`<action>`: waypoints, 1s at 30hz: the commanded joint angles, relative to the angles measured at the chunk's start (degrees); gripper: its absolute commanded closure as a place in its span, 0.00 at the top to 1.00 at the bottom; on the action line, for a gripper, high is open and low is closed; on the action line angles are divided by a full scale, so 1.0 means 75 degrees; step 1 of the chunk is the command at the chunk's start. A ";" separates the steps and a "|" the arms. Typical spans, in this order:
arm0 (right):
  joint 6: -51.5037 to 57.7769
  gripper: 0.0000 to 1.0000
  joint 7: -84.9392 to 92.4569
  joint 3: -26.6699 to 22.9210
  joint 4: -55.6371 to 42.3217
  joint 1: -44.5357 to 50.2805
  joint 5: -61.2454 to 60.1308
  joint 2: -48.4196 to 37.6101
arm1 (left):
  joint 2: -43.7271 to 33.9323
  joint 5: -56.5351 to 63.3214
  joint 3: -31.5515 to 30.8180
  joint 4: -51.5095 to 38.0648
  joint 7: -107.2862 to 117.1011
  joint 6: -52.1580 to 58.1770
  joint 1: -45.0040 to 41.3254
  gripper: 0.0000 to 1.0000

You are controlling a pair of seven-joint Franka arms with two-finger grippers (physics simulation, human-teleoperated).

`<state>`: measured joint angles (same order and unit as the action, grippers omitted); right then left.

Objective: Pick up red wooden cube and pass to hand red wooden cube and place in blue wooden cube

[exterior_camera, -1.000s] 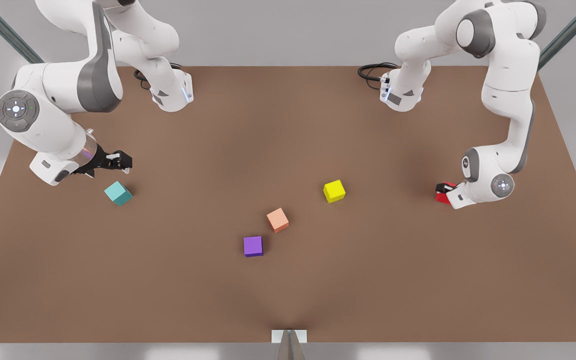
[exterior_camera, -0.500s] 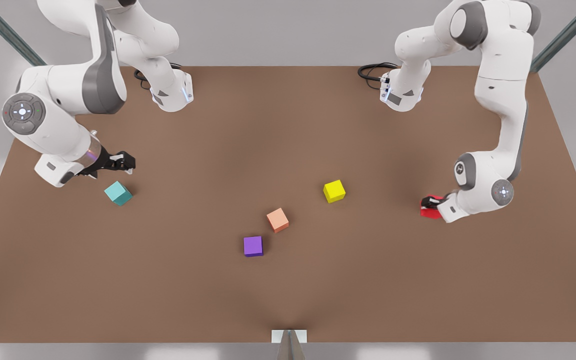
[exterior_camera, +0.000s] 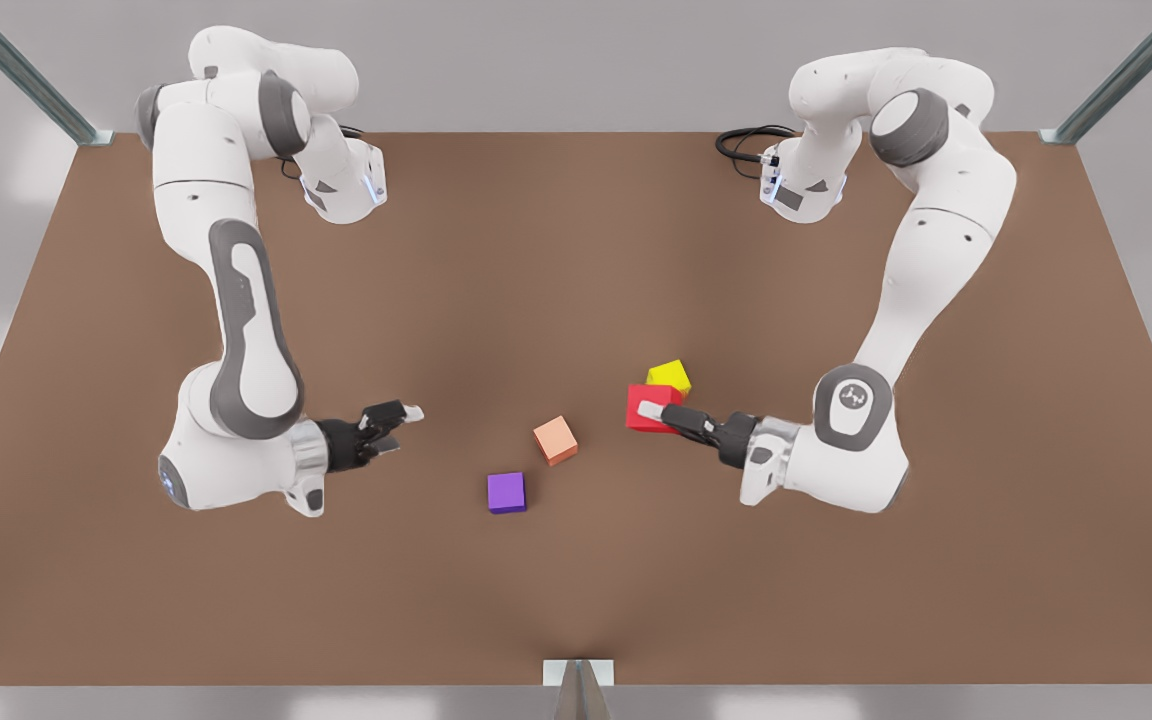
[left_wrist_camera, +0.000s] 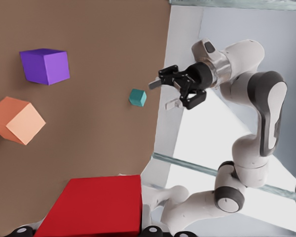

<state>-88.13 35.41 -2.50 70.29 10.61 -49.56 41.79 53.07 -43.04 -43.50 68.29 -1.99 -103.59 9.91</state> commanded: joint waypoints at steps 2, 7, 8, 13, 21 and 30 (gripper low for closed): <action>-0.0905 1.00 0.9608 0.0345 -0.0232 0.0039 -0.2039 0.0276 | 0.0553 -0.0566 -0.0399 -0.0328 0.1590 -0.2310 -0.0394 0.66; -0.0906 1.00 1.1895 0.0416 0.0049 0.0460 -0.3833 0.0463 | 0.1010 -0.0566 -0.0458 -0.0903 0.1226 -0.2922 -0.0876 0.66; -0.0906 1.00 1.2071 0.0416 0.0085 0.0472 -0.3927 0.0463 | 0.1010 -0.0566 -0.0458 -0.0903 0.1261 -0.2922 -0.0864 0.66; -0.0941 1.00 1.2352 0.0404 0.0307 0.0554 -0.4630 0.0486 | 0.1128 -0.0730 -0.0599 -0.0891 0.0934 -0.2933 -0.0887 0.66; -0.1984 1.00 1.2270 0.0416 0.0307 0.0847 -0.5240 0.0604 | 0.1374 -0.0742 -0.0622 -0.0903 0.0359 -0.3308 -0.1309 0.66; -0.1960 1.00 1.2282 0.0404 0.0460 0.0718 -0.5240 0.0604 | 0.1374 -0.0754 -0.0728 -0.0903 0.0371 -0.3484 -0.1333 0.66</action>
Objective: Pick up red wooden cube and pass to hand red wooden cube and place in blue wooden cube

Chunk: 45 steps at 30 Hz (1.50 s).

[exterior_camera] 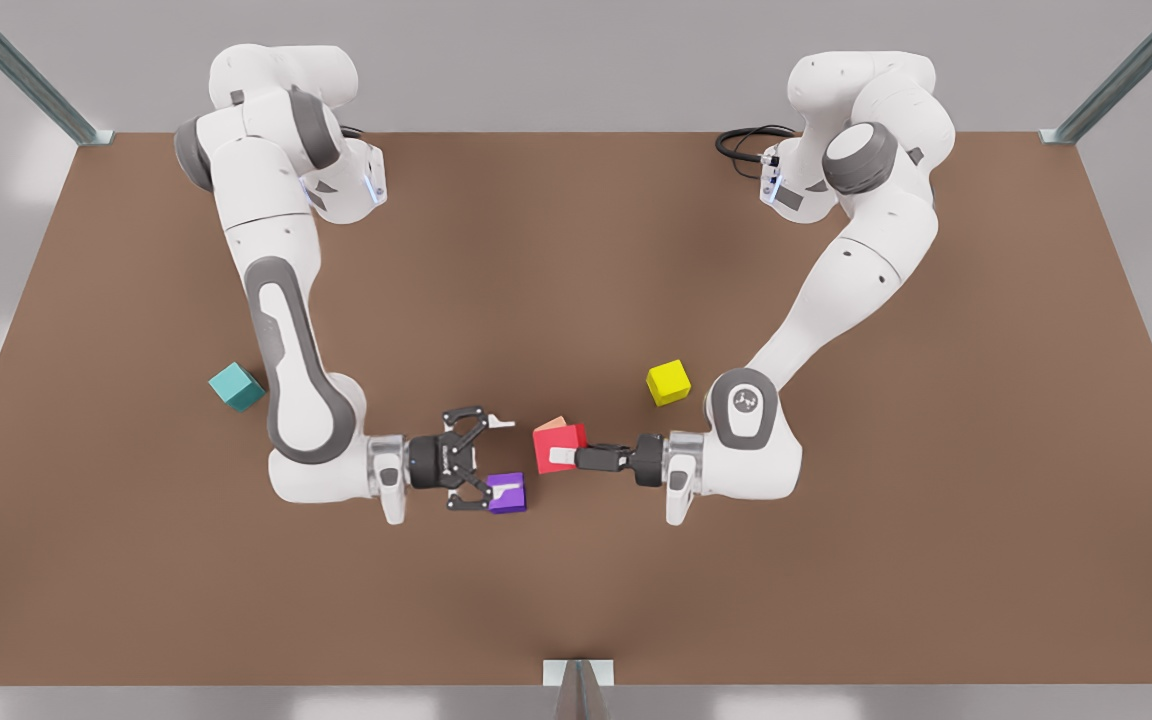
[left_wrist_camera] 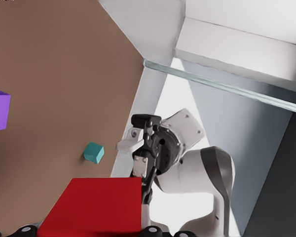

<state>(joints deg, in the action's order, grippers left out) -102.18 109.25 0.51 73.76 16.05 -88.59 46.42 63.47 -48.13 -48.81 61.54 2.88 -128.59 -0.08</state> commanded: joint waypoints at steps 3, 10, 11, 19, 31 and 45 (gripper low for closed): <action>-0.0087 1.00 0.2437 0.0014 -0.0003 0.0086 -0.0095 -0.0002 | 0.0010 -0.0075 -0.0019 -0.0002 -0.0278 -0.0152 0.0010 0.66; -0.0204 1.00 0.2414 0.0014 -0.0026 0.0203 -0.0142 0.0103 | -0.0001 -0.0075 -0.0019 0.0009 -0.0290 -0.0093 0.0081 0.65; -0.0298 1.00 0.2402 0.0014 -0.0038 0.0203 -0.0142 0.0127 | -0.0001 -0.0075 -0.0019 0.0009 -0.0302 -0.0082 0.0092 0.65; -0.0731 1.00 0.2261 0.0073 -0.0272 0.0402 -0.0259 0.0432 | -0.0001 -0.0064 -0.0019 0.0033 -0.2094 -0.0128 0.0069 0.65; -0.0989 1.00 0.2249 0.0436 -0.0331 0.0402 -0.0271 0.0537 | 0.0022 -0.0087 -0.0078 -0.0002 -0.2282 -0.0527 -0.0189 0.66; -0.0907 1.00 0.2167 0.0670 -0.0319 0.0262 -0.0282 0.0490 | 0.0069 -0.0087 -0.0078 0.0009 -0.2306 -0.0515 -0.0177 0.66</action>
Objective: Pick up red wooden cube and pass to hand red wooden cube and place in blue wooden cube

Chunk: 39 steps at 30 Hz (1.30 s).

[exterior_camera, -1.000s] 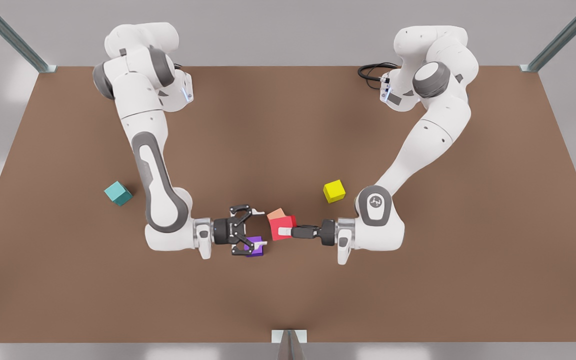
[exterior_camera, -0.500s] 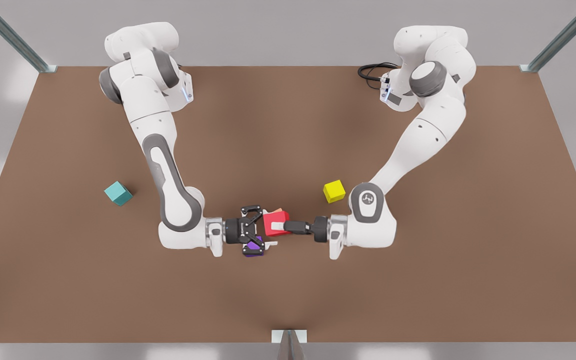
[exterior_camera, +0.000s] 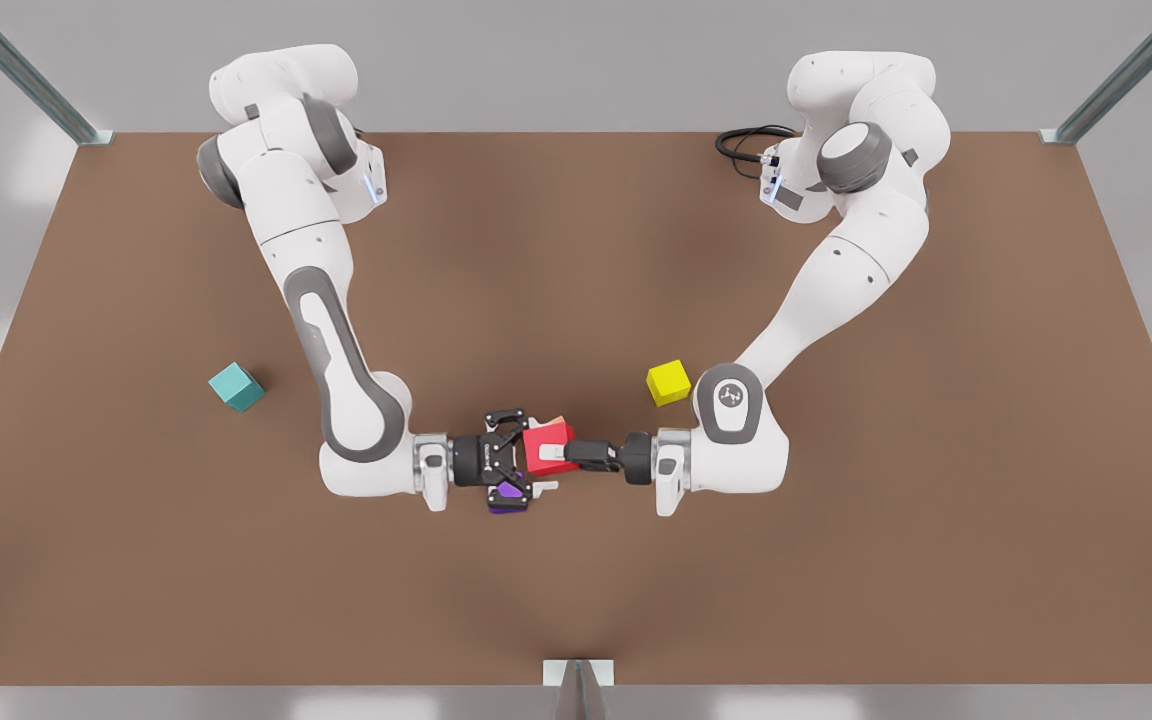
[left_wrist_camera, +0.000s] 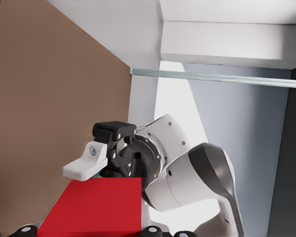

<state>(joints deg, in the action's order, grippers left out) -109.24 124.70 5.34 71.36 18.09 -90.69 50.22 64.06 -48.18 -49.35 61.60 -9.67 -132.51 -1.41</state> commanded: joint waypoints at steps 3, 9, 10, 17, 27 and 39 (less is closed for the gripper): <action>0.0022 1.00 0.0003 0.0108 -0.0010 -0.0034 -0.0002 -0.0016 | 0.0048 -0.0091 -0.0006 0.0001 -0.0633 0.0019 0.0011 0.66; -0.0013 1.00 -0.0115 0.0237 -0.0116 -0.0104 -0.0002 -0.0016 | 0.0060 -0.0091 -0.0006 0.0001 -0.0621 0.0008 0.0012 0.66; -0.0025 1.00 -0.0185 0.0237 -0.0116 -0.0104 -0.0002 -0.0016 | 0.0072 -0.0091 -0.0006 0.0001 -0.0621 0.0008 0.0012 0.66; -0.0025 0.68 -0.0185 0.0237 -0.0221 -0.0080 -0.0014 0.0019 | 0.0072 -0.0091 -0.0006 0.0001 -0.0621 -0.0004 0.0000 0.66; -0.0036 0.44 -0.0197 0.0237 -0.0198 -0.0069 -0.0014 0.0078 | 0.0060 -0.0173 -0.0029 0.0025 -0.0610 0.0008 0.0035 1.00; 0.0034 0.38 -0.0220 0.0167 -0.0151 -0.0186 0.0115 0.0066 | -0.0959 0.4205 -0.0298 0.0015 0.2610 0.5839 0.3174 1.00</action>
<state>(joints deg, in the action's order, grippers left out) -109.02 122.81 6.62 70.20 16.84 -89.78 50.77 57.58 -35.06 -50.95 62.55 -10.76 -115.31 19.67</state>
